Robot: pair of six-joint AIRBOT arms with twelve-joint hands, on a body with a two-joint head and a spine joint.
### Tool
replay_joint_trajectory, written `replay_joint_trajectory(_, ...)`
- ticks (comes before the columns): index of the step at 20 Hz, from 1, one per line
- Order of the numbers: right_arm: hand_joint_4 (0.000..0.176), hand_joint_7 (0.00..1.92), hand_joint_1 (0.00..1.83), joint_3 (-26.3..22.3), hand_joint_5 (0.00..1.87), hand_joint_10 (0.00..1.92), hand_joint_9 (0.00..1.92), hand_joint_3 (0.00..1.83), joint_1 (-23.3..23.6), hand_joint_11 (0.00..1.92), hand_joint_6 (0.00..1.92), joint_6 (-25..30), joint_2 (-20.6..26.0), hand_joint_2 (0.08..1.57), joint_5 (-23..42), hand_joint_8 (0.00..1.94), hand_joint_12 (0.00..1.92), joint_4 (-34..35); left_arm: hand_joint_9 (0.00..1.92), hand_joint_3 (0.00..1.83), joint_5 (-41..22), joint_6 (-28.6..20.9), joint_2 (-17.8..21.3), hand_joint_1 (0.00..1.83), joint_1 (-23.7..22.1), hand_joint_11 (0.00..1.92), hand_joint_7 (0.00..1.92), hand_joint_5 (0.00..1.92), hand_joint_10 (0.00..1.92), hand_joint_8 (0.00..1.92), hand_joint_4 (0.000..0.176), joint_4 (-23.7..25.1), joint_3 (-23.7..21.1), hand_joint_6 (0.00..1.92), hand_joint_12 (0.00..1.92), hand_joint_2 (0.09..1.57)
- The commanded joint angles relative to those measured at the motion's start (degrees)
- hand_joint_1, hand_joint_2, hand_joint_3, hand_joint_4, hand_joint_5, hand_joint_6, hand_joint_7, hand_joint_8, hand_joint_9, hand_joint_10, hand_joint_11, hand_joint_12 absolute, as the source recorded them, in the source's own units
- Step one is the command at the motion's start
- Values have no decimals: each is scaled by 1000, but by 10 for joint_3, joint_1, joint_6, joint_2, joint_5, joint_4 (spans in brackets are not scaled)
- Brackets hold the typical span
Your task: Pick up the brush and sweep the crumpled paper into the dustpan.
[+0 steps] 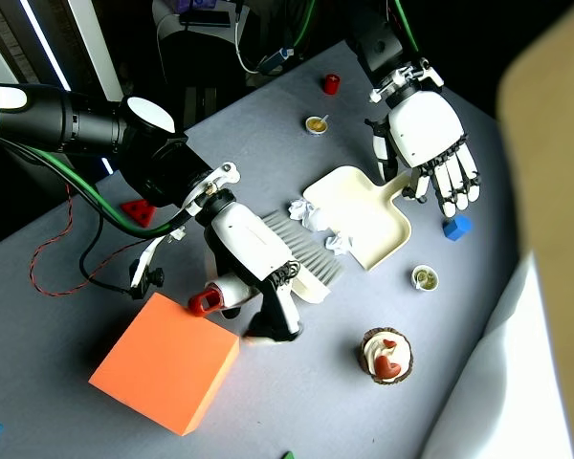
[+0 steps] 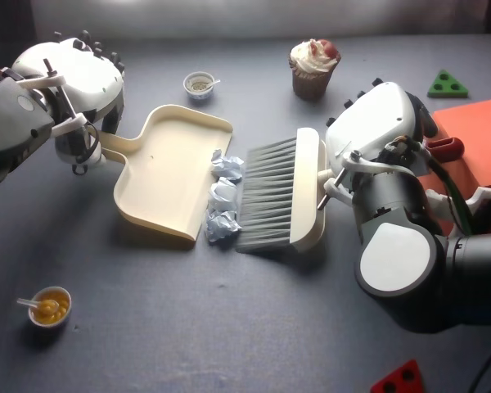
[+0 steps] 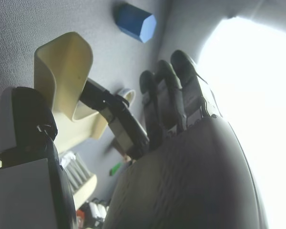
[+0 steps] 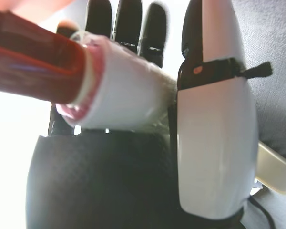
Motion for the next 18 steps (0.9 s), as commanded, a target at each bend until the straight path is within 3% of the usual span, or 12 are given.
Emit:
replay_joint_trajectory(1, 176, 1215, 1264, 2, 1089, 1921, 1305, 9, 14, 1301, 1921, -6, 7, 942, -38, 1941, 1921, -54, 255, 2, -46, 3, 6, 1125, -3, 57, 316, 1064, 1, 3, 0, 18, 2, 840, 401, 1080)
replay_joint_trajectory(5, 176, 1219, 1351, 4, 1112, 1921, 1337, 15, 18, 1363, 1921, -6, 19, 1088, -31, 1941, 1921, -57, 287, 0, -47, 1, 6, 1143, -1, 86, 353, 1088, 2, 3, 0, 17, 2, 798, 389, 1071)
replay_joint_trajectory(8, 175, 1204, 1332, -2, 1112, 1921, 1324, 8, 29, 1345, 1921, -12, 35, 1103, -21, 1941, 1921, -57, 280, 0, -49, 1, 6, 1157, -1, 90, 349, 1097, 1, 1, 0, 17, 2, 781, 391, 1066)
replay_joint_trajectory(11, 175, 1174, 1331, -17, 1111, 1921, 1292, 8, 58, 1301, 1921, -57, 51, 1112, -10, 1941, 1921, -40, 284, 0, -50, 1, 6, 1157, 0, 99, 348, 1096, 3, 1, 0, 16, 2, 782, 395, 1067)
replay_joint_trajectory(13, 176, 1045, 1369, -35, 1043, 1921, 1169, 2, 89, 1214, 1921, -83, 63, 1136, -4, 1941, 1921, -41, 248, 1, -50, 1, 6, 1138, 1, 52, 324, 1082, 1, 3, 0, 16, 2, 809, 378, 1073)
replay_joint_trajectory(18, 175, 1092, 1369, -96, 1033, 1921, 1207, 2, 171, 1233, 1921, -189, 84, 1149, 2, 1941, 1921, -52, 254, 0, -56, -1, 6, 1131, 0, 41, 325, 1081, 3, 2, 0, 16, 1, 811, 372, 1073)
